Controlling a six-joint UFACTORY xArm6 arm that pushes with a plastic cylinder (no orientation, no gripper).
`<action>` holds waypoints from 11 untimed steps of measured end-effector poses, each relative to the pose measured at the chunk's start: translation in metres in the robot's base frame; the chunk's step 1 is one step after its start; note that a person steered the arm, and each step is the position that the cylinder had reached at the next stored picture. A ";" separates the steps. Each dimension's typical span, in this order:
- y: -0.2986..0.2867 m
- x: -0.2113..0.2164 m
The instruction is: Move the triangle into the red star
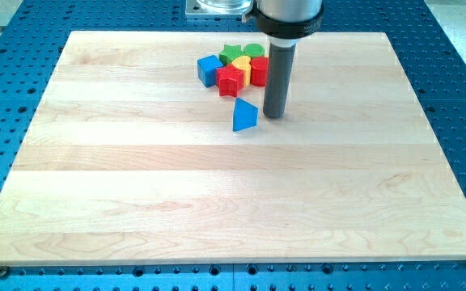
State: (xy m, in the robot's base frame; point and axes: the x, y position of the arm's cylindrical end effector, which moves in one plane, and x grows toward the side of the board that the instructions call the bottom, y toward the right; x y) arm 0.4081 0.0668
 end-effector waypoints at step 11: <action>-0.009 -0.040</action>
State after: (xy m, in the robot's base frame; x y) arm 0.3682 0.0574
